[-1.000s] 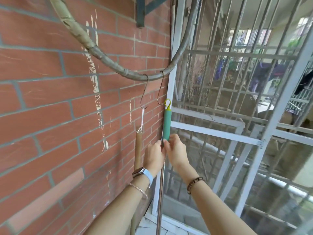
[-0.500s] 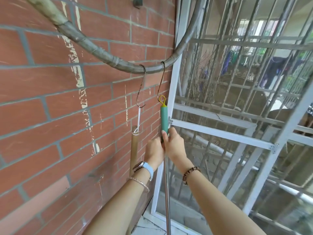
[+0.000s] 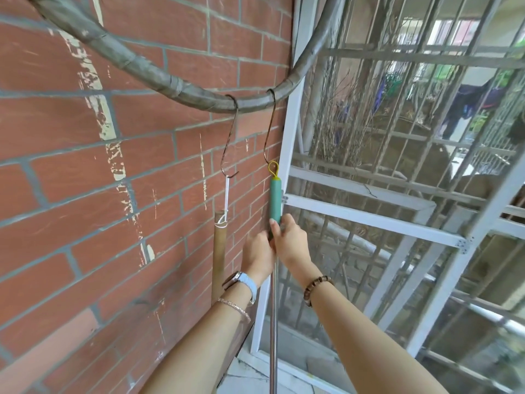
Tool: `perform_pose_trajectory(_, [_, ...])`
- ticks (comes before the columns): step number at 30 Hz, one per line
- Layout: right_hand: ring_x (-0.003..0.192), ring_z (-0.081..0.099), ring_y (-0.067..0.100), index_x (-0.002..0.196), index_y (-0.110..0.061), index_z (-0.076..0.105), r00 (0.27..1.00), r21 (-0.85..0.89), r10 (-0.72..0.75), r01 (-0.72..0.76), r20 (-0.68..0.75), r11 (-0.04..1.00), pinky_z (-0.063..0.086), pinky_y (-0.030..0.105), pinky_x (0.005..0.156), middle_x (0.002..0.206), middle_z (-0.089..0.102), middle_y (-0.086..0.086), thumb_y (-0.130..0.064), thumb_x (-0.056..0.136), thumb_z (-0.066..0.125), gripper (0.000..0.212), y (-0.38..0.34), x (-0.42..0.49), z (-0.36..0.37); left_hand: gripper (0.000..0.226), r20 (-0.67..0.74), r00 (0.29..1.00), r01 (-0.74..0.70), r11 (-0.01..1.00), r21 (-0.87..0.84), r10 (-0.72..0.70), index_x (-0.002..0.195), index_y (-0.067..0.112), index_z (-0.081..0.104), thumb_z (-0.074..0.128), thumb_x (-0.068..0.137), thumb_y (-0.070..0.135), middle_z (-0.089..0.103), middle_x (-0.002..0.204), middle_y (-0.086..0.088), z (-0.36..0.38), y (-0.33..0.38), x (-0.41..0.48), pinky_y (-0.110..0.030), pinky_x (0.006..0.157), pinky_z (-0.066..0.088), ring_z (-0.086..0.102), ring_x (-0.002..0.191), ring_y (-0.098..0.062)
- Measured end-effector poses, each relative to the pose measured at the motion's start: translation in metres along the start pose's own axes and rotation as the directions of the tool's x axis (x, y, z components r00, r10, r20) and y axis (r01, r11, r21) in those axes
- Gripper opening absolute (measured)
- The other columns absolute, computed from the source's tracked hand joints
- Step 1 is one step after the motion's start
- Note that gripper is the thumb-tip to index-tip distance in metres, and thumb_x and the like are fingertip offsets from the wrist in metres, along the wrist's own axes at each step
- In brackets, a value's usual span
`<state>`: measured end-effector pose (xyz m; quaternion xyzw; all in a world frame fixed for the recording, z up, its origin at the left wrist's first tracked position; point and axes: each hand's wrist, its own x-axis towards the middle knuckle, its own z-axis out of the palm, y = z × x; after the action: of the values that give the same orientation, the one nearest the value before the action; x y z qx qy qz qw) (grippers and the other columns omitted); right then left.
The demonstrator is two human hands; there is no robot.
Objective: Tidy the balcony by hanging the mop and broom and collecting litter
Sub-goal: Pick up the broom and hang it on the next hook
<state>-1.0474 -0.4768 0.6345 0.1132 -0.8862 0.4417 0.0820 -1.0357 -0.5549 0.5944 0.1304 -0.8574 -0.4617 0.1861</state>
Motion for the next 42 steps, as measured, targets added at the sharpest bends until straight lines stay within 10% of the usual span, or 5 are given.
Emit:
perform_pose_trajectory(9, [0.084,0.063,0.037,0.091,-0.012,0.046,0.999,-0.002,0.024,-0.024,0.038,1.0,0.053,0.047,0.074,0.09,0.067,0.019,-0.038,0.098,0.045,0.026,-0.007,0.015,0.005,0.055,0.003,0.999,0.053,0.991,-0.119,-0.053,0.091,0.011,0.069,0.035,0.089,0.055,0.07,0.083,-0.018,-0.008,0.007,0.009,-0.044,0.07,0.056,0.065,0.079,-0.038])
perform_pose_trajectory(21, [0.083,0.063,0.038,0.096,-0.009,0.045,0.995,-0.021,0.013,-0.011,0.104,1.0,0.051,0.043,0.069,0.082,0.06,0.013,-0.032,0.099,0.045,0.023,-0.002,0.023,0.018,0.037,-0.019,0.999,0.026,0.999,-0.043,-0.027,0.105,0.018,0.066,0.038,0.099,0.041,0.066,0.077,-0.004,-0.001,-0.013,0.021,-0.015,0.051,0.038,0.06,0.068,-0.023])
perform_pose_trajectory(26, [0.082,0.063,0.038,0.103,-0.007,0.046,0.994,-0.02,0.012,-0.01,0.106,1.0,0.052,0.045,0.069,0.088,0.063,0.018,-0.032,0.099,0.044,0.026,0.005,0.017,0.016,0.04,0.015,0.997,0.08,0.994,-0.079,-0.079,0.071,0.026,0.058,0.038,0.099,0.046,0.055,0.06,0.009,0.0,-0.018,0.017,-0.01,0.038,0.033,0.049,0.056,-0.013])
perform_pose_trajectory(34, [0.065,0.051,0.023,0.104,-0.006,0.043,0.994,-0.037,-0.006,0.01,0.11,0.999,0.039,0.034,0.061,0.083,0.054,0.009,-0.026,0.101,0.042,0.02,0.003,0.012,0.018,0.048,0.187,0.982,-0.021,1.0,-0.022,0.025,0.145,0.009,0.034,0.043,0.099,0.02,0.043,0.147,-0.013,-0.009,-0.019,-0.014,-0.04,0.111,0.038,0.044,0.134,-0.026])
perform_pose_trajectory(42, [0.077,0.051,0.028,0.109,-0.005,0.045,0.997,0.005,0.003,-0.003,0.077,1.0,0.039,0.035,0.067,0.084,0.052,0.007,-0.027,0.1,0.043,0.024,0.001,0.008,0.031,0.055,0.206,0.978,-0.037,0.998,0.046,0.027,0.146,0.03,0.025,0.047,0.096,0.023,0.057,0.132,-0.006,-0.023,-0.02,-0.029,-0.03,0.079,0.045,0.059,0.11,-0.028])
